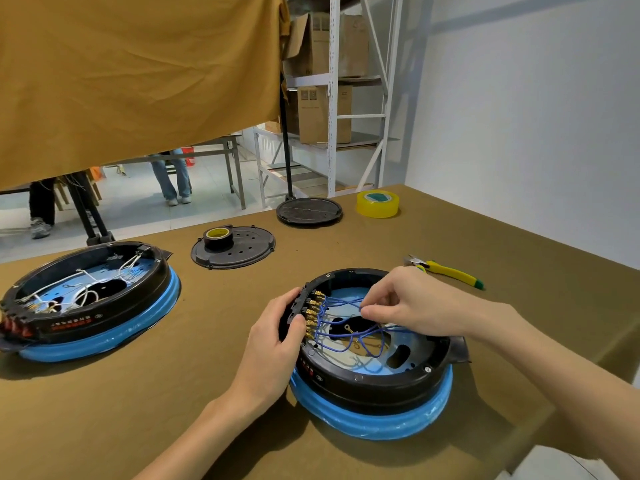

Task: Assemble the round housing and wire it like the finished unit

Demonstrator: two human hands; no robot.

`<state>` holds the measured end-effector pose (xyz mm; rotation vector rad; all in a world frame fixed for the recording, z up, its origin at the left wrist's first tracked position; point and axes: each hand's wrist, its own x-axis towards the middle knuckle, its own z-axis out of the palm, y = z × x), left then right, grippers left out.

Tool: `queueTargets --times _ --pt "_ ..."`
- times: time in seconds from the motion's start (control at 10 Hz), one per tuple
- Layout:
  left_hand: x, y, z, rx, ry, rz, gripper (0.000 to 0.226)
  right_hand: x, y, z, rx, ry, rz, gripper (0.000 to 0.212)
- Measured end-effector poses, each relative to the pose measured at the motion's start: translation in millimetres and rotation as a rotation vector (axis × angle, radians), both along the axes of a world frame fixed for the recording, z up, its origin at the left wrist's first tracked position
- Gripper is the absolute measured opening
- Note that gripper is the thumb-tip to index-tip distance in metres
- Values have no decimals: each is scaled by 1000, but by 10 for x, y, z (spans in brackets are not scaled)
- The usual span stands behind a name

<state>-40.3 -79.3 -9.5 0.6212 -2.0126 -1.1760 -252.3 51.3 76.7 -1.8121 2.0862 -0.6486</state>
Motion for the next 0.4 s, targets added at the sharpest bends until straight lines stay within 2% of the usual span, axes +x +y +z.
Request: queueTargets --times 0.1,0.3,0.4 --pt "-16 30 -8 -31 -5 17 45 -37 136 48 -69 -5 -11 18" --pt "-29 16 26 -7 8 21 47 22 204 -159 -162 -68 19 4" --pt "-18 -50 46 4 21 63 46 9 72 -238 -334 -100 -43 4"
